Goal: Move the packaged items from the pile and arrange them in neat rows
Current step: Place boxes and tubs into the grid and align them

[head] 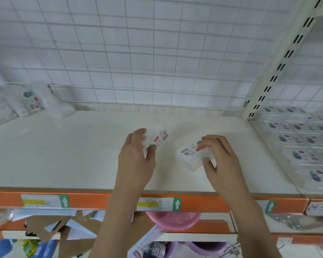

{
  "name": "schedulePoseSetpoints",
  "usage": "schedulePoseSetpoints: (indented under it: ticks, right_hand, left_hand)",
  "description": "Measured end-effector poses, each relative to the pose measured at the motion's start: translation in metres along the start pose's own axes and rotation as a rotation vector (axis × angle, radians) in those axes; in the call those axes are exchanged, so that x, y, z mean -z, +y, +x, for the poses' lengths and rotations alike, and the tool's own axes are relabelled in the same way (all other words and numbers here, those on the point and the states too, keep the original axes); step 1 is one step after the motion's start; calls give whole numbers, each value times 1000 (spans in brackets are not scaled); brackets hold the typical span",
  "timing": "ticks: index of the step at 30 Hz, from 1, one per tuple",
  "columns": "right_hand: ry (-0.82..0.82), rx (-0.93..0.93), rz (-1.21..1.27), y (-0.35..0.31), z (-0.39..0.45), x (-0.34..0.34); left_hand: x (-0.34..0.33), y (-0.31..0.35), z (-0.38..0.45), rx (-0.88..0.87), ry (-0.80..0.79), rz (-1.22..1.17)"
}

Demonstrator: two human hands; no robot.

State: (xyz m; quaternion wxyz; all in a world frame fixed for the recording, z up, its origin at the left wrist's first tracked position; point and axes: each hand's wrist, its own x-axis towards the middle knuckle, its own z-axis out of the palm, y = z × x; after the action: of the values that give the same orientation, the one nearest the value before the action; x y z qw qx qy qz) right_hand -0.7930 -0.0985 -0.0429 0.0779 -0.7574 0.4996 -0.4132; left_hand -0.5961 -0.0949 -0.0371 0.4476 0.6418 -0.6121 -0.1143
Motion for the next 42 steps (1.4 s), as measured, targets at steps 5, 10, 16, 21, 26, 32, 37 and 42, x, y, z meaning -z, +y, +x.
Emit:
schedulePoseSetpoints:
  ticks: [5, 10, 16, 21, 26, 32, 37, 42]
  right_hand:
    - [31, -32, -12, 28, 1, 21]
    - [117, -73, -41, 75, 0, 70]
    - [158, -20, -83, 162, -7, 159]
    - [172, -30, -115, 224, -16, 227]
    - [141, -58, -149, 269, -17, 266]
    - [102, -42, -113, 303, -3, 289]
    - [62, 0, -186, 327, 23, 292]
    - [-2, 66, -427, 354, 53, 281]
  left_hand:
    - [-25, 22, 2, -79, -70, 16]
    - [-73, 65, 2, -111, -112, -2]
    - [-160, 155, -20, -42, -120, -111]
    - [-223, 226, -40, 15, -210, -148]
    - [-263, 267, -45, -24, -220, -98]
    - [-293, 286, -30, -107, -216, 31]
    - [-310, 285, -14, -134, -267, 359]
    - [-318, 283, 1, -134, -380, 545]
